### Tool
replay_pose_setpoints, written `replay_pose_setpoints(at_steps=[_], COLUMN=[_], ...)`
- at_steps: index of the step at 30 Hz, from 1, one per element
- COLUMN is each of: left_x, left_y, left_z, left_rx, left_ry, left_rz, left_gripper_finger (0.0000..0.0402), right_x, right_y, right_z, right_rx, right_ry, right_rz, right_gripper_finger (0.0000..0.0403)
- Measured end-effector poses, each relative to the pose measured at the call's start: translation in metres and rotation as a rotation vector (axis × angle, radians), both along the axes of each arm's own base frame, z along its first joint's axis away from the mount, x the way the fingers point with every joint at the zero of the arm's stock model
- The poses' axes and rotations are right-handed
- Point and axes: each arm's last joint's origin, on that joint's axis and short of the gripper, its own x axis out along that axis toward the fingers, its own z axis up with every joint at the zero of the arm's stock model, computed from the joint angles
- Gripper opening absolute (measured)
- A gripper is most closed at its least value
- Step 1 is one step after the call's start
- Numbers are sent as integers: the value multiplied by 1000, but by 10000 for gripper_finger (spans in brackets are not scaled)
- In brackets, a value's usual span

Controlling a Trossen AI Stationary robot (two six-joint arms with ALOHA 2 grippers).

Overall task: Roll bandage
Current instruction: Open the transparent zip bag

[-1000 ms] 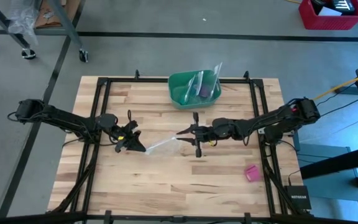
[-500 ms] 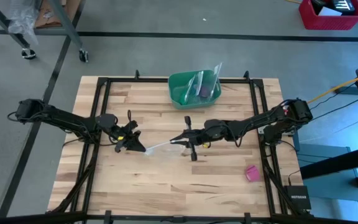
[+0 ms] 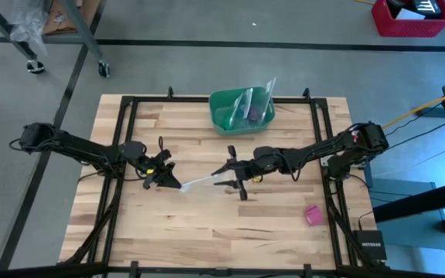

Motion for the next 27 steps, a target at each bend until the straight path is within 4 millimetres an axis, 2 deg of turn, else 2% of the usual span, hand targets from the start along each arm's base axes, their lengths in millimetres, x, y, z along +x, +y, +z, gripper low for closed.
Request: replay_pose_setpoints(at_steps=[3, 9, 21, 27], left_x=[0, 0, 0, 0], left_y=[0, 0, 0, 0], left_z=[0, 0, 0, 0], left_rx=[0, 0, -2, 0], left_ry=[0, 0, 1, 0], left_rz=[0, 0, 0, 0], left_gripper_finger=[0, 0, 0, 0], right_x=[-1, -1, 1, 0], right_y=[2, -1, -36, -43], right_z=[0, -1, -1, -4], right_rx=[9, 10, 160, 169], right_ry=[3, 17, 71, 98], right_rz=[76, 83, 187, 204], right_gripper_finger=[153, 153, 153, 153])
